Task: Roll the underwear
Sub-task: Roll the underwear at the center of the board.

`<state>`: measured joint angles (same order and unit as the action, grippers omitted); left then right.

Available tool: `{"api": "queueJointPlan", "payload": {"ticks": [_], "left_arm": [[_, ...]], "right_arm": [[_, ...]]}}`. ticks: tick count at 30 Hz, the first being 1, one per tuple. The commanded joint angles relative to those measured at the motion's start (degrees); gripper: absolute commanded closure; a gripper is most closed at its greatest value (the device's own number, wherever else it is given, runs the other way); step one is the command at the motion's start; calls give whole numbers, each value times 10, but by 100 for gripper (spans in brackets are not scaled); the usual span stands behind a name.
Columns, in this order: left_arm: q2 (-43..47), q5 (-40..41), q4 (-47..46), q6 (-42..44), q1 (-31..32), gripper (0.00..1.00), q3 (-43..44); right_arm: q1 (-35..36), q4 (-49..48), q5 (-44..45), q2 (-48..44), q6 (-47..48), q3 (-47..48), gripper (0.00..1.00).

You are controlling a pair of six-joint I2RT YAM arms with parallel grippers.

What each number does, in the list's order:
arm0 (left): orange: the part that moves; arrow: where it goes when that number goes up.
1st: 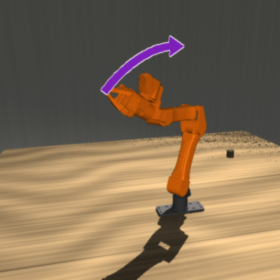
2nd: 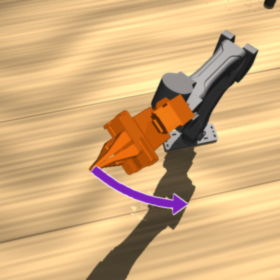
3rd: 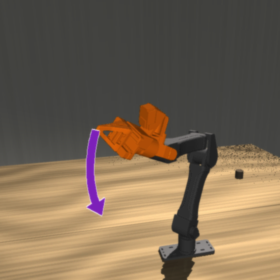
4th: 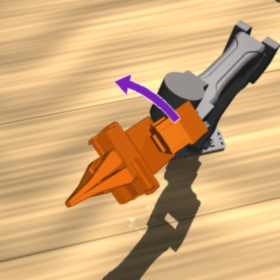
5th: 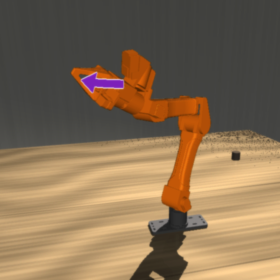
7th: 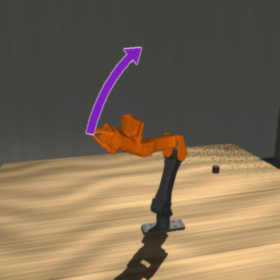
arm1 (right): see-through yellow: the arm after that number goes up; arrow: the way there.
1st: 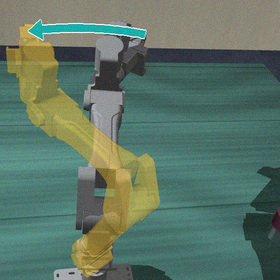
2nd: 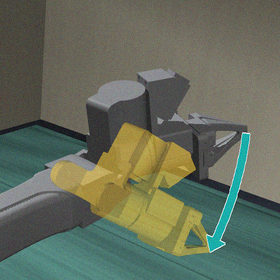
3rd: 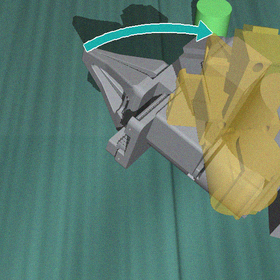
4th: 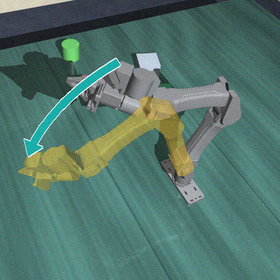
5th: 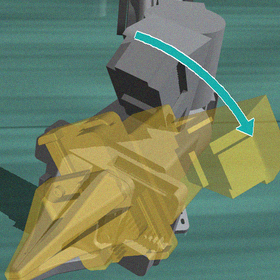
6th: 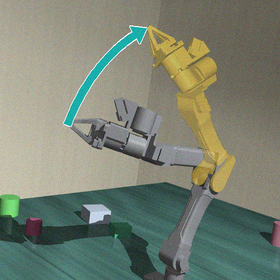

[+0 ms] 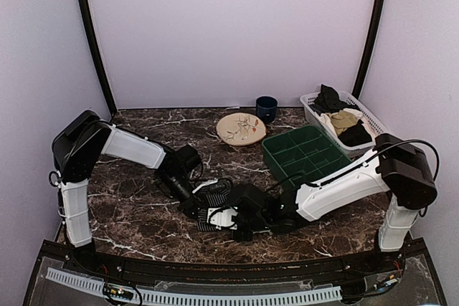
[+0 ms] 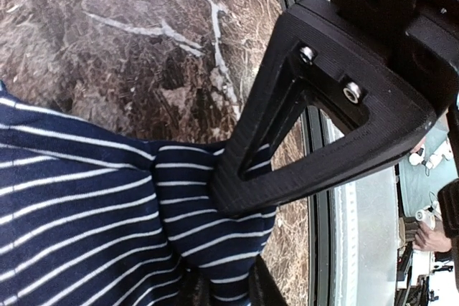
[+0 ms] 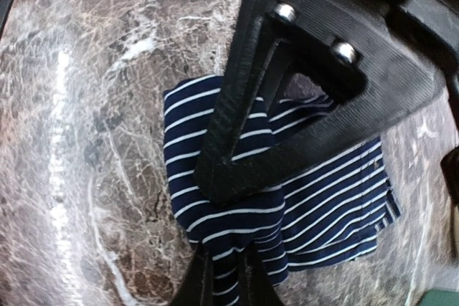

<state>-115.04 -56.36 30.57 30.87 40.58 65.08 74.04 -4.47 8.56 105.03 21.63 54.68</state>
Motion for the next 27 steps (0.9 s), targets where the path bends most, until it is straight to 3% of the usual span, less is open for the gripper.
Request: {"api": "queueJointPlan", "payload": {"ticks": [1,9,10,11,14,19,21,22,24,27], "left_arm": [[33,50,5,11,-11,79,-15],[150,110,-48,-26,-65,45,-42],[170,123,-60,-32,-76,34,-50],[193,145,-78,-42,-88,30,-59],[285,219,-138,-73,-110,23,-96],[446,425,-266,-119,-111,18,-180],[502,510,-314,-164,-111,3,-216],[524,540,-319,-182,-112,1,-223],[553,547,-287,-167,-112,1,-217],[565,482,-198,-129,-111,1,-195]], "right_arm": [[-5,49,-68,25,-29,3,100],[-28,140,-182,11,-106,21,100],[-35,155,-202,12,-120,28,100],[-44,172,-224,13,-133,38,100],[-67,219,-296,24,-164,69,100],[-102,310,-394,75,-205,156,100],[-118,339,-435,106,-221,187,100],[-127,351,-458,119,-228,201,100],[-142,368,-499,146,-239,227,100],[-163,382,-546,180,-253,251,100]]}}
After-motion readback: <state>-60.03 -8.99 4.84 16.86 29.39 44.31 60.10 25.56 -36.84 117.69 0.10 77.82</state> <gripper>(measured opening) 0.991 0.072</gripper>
